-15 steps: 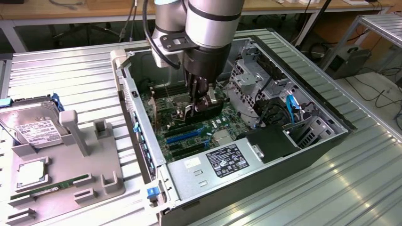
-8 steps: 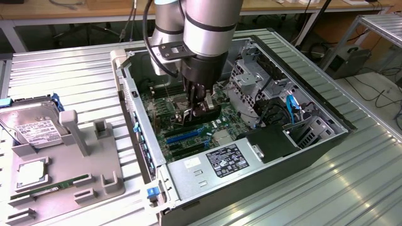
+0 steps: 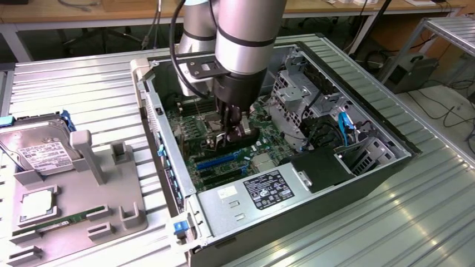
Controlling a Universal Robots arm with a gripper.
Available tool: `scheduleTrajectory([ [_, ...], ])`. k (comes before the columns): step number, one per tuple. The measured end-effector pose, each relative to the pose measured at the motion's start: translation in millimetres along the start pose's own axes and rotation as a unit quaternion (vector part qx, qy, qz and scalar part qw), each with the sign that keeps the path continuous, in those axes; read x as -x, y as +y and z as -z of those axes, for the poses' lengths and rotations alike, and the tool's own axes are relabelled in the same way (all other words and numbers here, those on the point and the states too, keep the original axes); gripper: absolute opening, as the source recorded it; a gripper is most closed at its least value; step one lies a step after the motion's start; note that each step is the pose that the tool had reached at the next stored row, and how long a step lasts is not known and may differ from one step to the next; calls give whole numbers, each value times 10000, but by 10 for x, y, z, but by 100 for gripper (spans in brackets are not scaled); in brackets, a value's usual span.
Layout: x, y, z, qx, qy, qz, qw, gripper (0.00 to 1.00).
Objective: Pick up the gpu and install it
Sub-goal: 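Insert the gpu into the slot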
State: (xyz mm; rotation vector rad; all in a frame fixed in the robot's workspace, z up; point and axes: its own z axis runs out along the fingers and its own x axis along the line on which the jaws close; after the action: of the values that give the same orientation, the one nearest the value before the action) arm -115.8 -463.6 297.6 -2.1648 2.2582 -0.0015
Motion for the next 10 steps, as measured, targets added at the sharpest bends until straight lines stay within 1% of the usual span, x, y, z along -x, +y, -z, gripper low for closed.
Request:
scheduleTrajectory([
  [2, 0, 3, -21, 0, 1, 0, 10000, 26],
  [10, 0, 3, -37, -1, -1, 0, 10000, 26],
])
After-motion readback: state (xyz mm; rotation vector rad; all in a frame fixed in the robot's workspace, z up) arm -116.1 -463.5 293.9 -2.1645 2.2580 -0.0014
